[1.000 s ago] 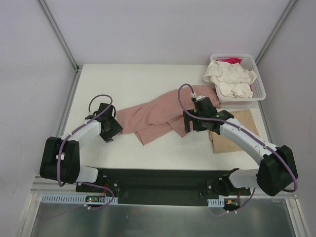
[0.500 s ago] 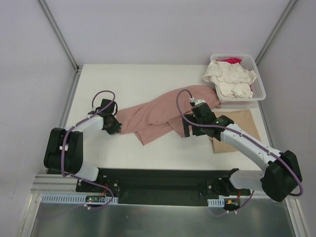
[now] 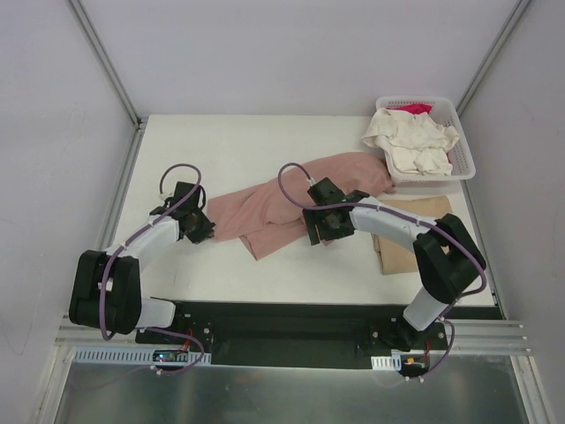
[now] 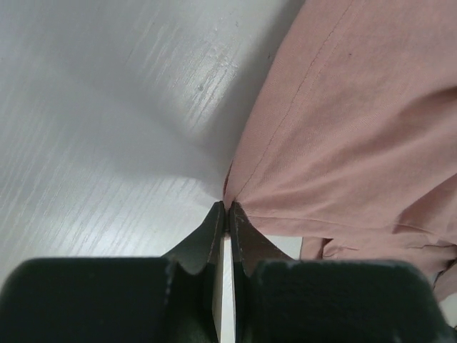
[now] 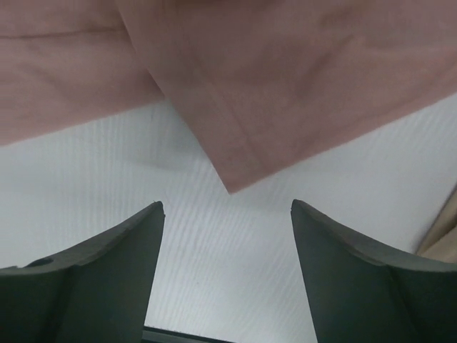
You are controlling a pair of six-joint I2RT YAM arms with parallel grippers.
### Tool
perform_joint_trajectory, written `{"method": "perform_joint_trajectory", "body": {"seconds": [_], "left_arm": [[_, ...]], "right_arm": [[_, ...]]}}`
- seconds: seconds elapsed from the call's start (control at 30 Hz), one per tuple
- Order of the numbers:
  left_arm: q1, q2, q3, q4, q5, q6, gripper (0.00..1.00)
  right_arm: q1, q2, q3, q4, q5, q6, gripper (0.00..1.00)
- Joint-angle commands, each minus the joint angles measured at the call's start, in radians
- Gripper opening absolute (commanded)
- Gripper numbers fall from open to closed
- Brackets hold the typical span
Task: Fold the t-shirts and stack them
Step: Flatten out the tshirt
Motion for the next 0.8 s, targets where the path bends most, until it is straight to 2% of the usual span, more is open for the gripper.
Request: {"method": "perform_joint_trajectory", "body": {"seconds": [0.0,0.17,0.4,0.53,0.73,0.77], "left_arm": [[0.003,-0.064,-0.025,-0.006,-0.026,0.011,0.0],[0.003,-0.106,-0.042,-0.006,-0.042,0.012,0.0],[0.003,-0.156,-0.044,-0.006,-0.039,0.017,0.0],[0.003,-0.176,-0.05,-0.006,-0.037,0.022,0.0],[0.003,-0.21,-0.056,-0.009,-0.036,0.022,0.0],[0.003,-0.219,-0.056,-0.009,-0.034,0.023,0.0]], "right_arm": [[0.005,0.111,0.134,-0.019,-0.021,0.001,0.71],[0.005,0.163,0.134,-0.039,0.005,0.028,0.64],[0.003,0.208,0.094,-0.039,0.014,0.037,0.36],[0.002,0.225,0.077,-0.039,0.011,0.044,0.32],[-0.004,0.217,0.046,-0.052,0.096,0.076,0.19],[-0.006,0.208,0.039,-0.062,0.117,0.088,0.13]]}}
